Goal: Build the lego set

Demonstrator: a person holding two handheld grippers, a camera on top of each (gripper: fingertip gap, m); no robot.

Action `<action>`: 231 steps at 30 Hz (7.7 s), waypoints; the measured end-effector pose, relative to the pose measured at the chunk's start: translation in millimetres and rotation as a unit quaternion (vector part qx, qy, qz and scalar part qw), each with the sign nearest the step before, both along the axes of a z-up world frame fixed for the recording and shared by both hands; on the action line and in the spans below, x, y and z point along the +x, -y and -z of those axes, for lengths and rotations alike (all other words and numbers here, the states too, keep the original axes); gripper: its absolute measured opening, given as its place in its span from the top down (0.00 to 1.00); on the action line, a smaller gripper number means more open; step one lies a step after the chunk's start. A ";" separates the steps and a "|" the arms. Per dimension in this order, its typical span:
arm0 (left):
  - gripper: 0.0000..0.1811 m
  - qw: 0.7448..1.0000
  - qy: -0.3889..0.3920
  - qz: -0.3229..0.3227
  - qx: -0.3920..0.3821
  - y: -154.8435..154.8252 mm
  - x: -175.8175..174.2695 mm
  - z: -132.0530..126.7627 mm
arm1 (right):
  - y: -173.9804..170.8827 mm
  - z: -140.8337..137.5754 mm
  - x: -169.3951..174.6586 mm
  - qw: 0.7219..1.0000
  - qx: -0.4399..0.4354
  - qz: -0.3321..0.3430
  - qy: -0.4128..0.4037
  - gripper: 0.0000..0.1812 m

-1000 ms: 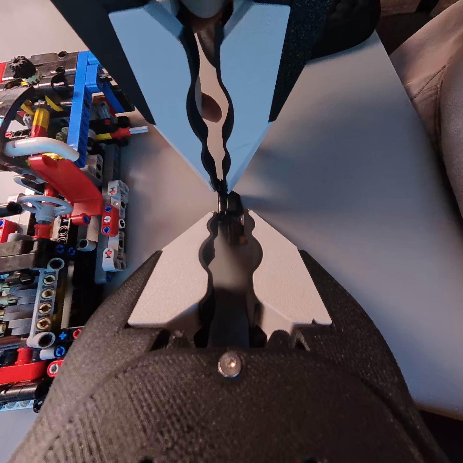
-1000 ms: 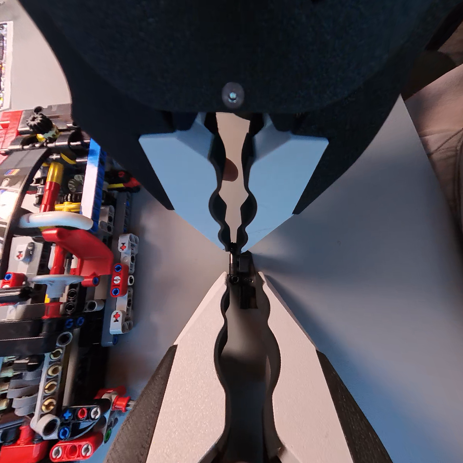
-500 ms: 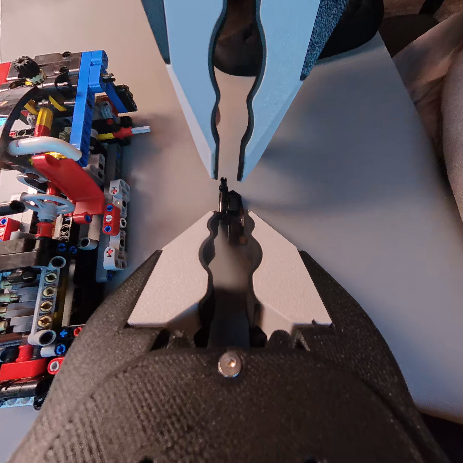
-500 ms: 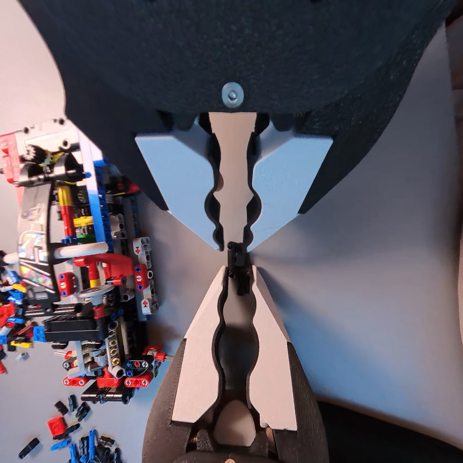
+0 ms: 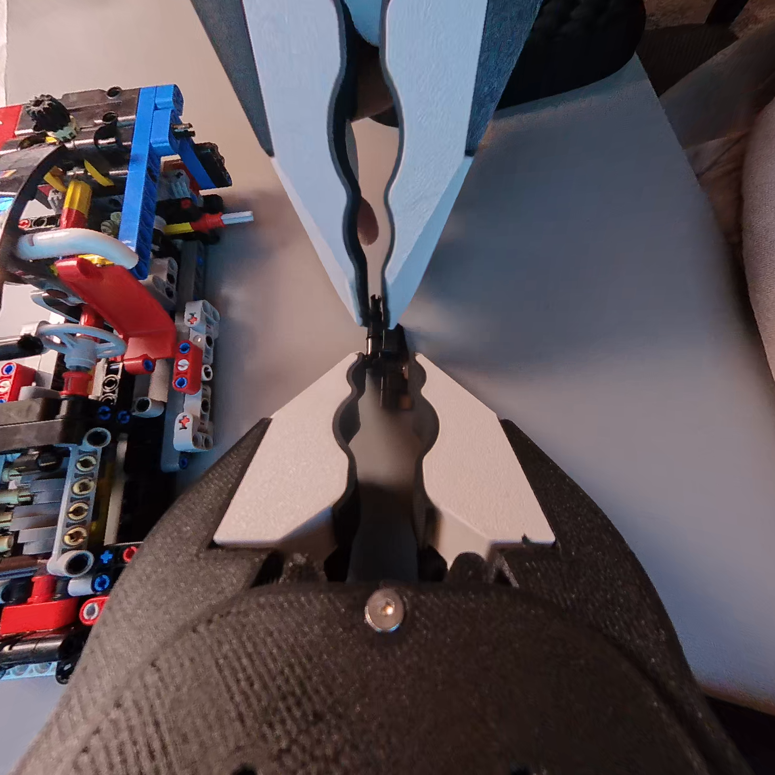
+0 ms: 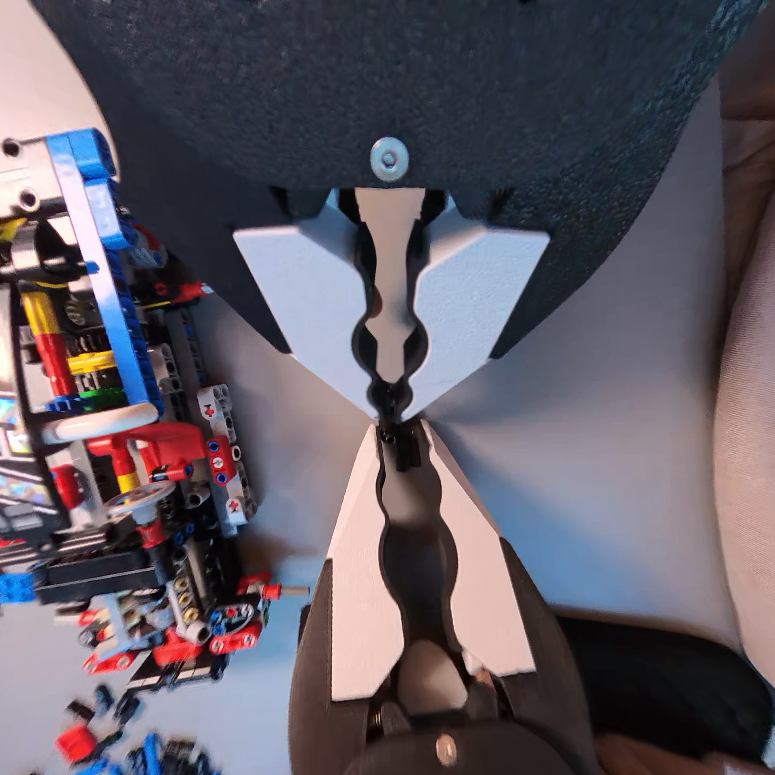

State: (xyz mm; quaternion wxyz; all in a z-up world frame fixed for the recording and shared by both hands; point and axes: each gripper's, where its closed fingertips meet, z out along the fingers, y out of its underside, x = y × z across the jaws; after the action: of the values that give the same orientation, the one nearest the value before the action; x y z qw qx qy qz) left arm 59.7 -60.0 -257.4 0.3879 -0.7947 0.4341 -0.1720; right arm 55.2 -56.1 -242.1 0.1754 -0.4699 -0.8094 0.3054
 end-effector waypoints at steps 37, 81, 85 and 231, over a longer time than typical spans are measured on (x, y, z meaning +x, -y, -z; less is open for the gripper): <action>0.92 0.961 0.194 0.037 0.192 5.0 4.2 -95.2 | 8.8 -77.7 6.6 0.943 -0.040 -0.056 -0.327 0.92; 0.92 0.948 0.137 0.053 0.283 14.7 6.0 -108.0 | 16.0 -87.5 4.8 0.934 -0.050 -0.003 -0.354 0.92; 0.92 0.948 0.133 0.052 0.283 14.4 4.8 -107.0 | 15.3 -86.7 3.3 0.936 -0.054 0.012 -0.348 0.92; 0.93 0.948 0.118 -0.149 0.254 -25.0 -31.2 -100.4 | -28.8 -98.6 -27.4 0.836 -0.511 0.105 -0.169 0.96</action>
State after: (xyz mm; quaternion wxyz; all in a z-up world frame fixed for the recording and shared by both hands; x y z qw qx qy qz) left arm 28.4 -35.0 -157.0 0.6465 -0.6995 0.2912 -0.0889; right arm 27.9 -27.3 -143.5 0.0755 -0.5158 -0.4422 0.7298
